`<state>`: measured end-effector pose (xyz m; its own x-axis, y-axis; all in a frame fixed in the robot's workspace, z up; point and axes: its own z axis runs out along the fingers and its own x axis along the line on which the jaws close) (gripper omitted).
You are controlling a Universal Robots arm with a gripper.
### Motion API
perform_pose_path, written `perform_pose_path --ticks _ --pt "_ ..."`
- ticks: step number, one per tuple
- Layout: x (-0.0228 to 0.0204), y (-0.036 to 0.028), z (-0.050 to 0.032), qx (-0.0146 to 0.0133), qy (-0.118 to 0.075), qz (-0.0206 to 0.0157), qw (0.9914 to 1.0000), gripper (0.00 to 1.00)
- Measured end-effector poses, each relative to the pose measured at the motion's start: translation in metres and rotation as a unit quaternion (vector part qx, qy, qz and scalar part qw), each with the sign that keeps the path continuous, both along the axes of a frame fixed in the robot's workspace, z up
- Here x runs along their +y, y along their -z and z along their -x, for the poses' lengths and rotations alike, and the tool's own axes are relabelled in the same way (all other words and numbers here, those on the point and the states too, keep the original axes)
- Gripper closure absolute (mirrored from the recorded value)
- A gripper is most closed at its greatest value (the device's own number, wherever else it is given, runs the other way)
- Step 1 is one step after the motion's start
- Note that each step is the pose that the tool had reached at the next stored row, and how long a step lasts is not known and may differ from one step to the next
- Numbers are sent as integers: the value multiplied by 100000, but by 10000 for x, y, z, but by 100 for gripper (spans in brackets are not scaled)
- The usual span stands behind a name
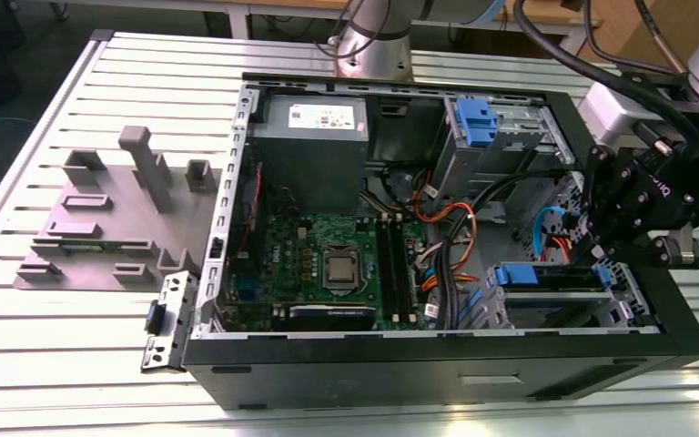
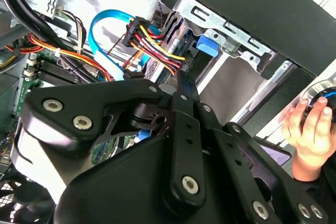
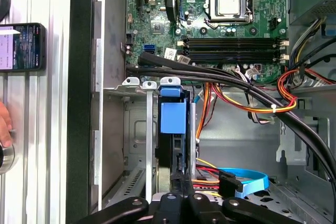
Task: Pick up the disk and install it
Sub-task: 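Insert the second disk wire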
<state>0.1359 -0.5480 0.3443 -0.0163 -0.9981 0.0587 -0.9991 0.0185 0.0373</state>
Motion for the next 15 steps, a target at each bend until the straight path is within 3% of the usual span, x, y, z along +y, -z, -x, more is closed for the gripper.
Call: perform_pose_path --ticks 12,15 --pt "0 -2 40 1 10 -2 100000 89" --pt "0 -38 39 -2 9 -3 100000 89"
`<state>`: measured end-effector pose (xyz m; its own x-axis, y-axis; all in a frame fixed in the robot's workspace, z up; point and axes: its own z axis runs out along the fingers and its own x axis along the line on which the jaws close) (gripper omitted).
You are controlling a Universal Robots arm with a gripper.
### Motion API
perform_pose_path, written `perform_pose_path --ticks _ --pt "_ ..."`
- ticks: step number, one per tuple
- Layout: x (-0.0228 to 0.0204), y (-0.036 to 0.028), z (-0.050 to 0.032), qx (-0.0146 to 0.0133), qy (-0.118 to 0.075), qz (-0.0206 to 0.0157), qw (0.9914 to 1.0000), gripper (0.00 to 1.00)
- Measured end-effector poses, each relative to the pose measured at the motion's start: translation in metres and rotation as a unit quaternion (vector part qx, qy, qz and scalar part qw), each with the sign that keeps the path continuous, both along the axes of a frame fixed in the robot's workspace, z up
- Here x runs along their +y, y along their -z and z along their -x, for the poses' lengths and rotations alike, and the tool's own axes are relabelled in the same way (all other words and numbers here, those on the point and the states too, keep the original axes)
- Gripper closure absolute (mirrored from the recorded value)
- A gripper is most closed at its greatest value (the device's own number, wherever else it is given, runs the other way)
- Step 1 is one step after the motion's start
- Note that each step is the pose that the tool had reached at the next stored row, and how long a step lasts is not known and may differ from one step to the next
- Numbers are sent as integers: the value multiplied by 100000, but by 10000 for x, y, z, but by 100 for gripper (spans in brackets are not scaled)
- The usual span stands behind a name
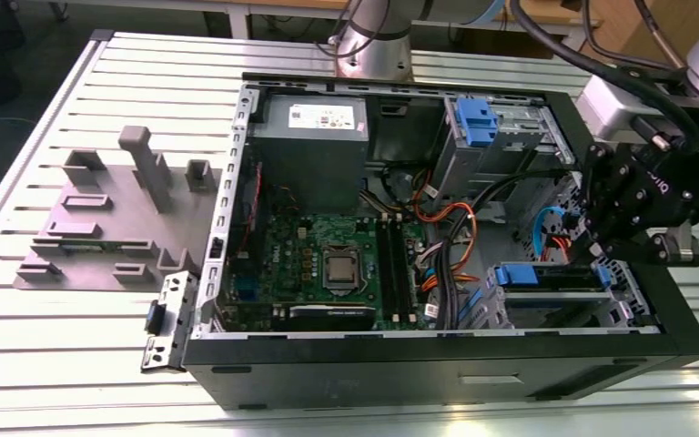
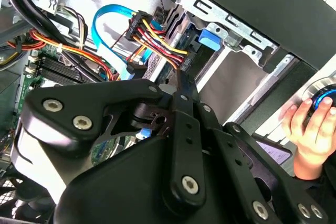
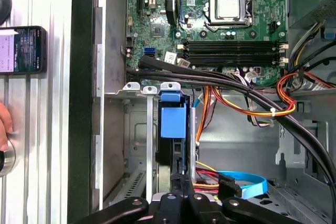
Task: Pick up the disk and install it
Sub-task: 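Insert the second disk wire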
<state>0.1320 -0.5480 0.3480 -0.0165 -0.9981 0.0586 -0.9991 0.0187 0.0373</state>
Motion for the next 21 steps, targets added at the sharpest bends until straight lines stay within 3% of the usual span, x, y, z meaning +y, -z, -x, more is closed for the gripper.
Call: perform_pose_path --ticks 8,21 --pt "1 -133 0 1 1 2 100000 89" --pt "1 -146 12 6 3 5 100000 89"
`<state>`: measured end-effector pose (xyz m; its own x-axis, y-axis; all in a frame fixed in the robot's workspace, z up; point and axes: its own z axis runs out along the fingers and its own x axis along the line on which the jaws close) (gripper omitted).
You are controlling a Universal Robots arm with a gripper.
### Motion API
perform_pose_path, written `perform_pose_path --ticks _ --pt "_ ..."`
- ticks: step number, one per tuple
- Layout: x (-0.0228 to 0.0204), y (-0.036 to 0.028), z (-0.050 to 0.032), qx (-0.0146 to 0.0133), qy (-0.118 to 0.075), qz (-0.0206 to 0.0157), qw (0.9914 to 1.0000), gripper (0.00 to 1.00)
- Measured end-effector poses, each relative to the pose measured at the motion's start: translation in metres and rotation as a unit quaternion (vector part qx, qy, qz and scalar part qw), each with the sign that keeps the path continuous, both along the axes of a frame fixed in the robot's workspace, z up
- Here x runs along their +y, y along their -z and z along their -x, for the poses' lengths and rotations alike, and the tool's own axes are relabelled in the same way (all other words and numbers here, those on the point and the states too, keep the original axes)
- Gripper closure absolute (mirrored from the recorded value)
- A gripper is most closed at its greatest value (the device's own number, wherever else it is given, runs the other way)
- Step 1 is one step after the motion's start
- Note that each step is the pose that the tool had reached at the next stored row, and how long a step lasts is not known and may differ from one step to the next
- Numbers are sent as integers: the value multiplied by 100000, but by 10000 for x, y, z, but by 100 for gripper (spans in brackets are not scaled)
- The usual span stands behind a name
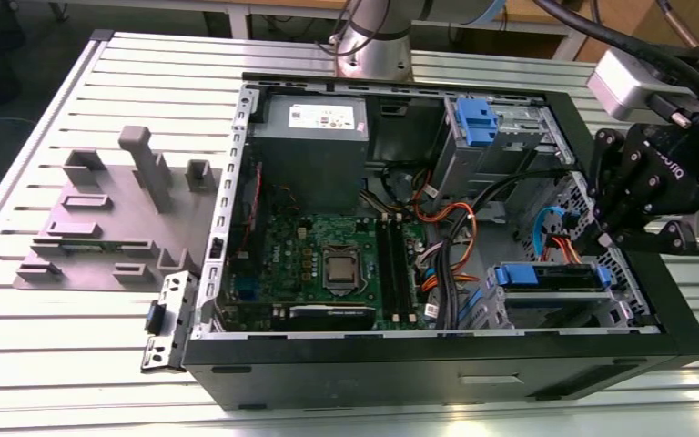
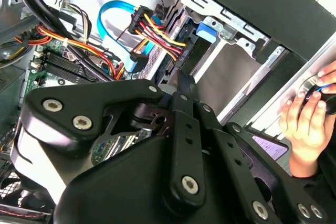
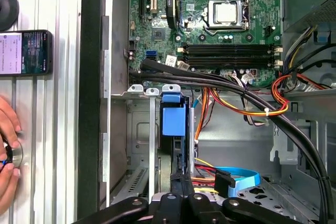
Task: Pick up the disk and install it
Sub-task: 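Insert the second disk wire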
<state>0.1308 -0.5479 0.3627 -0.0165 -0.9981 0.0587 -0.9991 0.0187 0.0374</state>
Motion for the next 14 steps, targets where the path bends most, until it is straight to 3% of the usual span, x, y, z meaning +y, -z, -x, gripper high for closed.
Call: perform_pose_path --ticks 4,14 --pt "19 2 6 -4 -5 -1 100000 89" --pt "186 -1 7 35 -1 60 100000 89"
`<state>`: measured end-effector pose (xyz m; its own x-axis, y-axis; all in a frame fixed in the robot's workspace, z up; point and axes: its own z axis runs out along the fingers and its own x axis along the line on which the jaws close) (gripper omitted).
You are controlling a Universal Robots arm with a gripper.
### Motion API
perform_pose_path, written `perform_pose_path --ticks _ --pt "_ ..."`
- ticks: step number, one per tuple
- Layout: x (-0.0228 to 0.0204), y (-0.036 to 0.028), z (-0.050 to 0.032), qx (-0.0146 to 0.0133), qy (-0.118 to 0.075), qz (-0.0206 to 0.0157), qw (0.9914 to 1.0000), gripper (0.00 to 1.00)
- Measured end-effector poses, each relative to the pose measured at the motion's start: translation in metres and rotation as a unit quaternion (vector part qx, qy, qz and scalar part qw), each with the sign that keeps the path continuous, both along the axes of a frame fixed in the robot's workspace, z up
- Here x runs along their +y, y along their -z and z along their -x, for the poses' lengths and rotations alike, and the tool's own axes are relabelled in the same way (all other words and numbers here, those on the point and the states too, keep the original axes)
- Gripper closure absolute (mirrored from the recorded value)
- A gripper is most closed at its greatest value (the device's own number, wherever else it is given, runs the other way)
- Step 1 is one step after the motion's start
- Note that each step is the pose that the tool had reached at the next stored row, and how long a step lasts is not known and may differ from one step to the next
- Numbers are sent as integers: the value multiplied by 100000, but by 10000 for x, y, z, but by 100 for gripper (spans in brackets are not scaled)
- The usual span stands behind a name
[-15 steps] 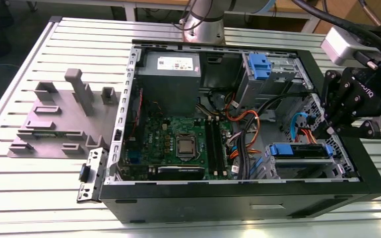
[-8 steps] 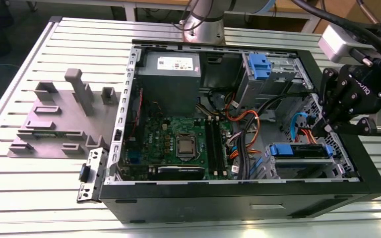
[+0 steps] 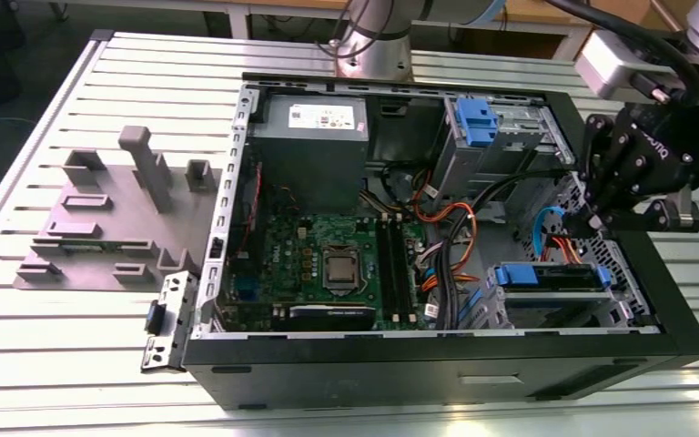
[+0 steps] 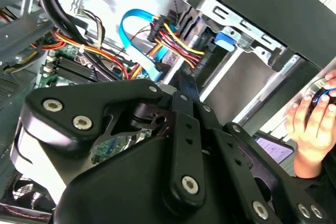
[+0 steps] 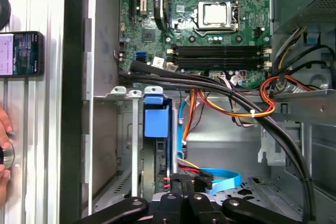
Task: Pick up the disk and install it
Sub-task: 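Insert the second disk wire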
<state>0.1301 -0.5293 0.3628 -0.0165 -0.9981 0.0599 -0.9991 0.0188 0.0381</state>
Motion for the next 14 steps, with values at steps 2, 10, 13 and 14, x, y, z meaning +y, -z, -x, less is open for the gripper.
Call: perform_pose_path --ticks 2,10,13,14 --pt "32 0 0 20 0 25 100000 89" --pt "85 0 0 30 -1 43 100000 89" --pt "113 -1 0 31 -2 106 100000 89" --pt "124 -6 0 31 -1 217 100000 89"
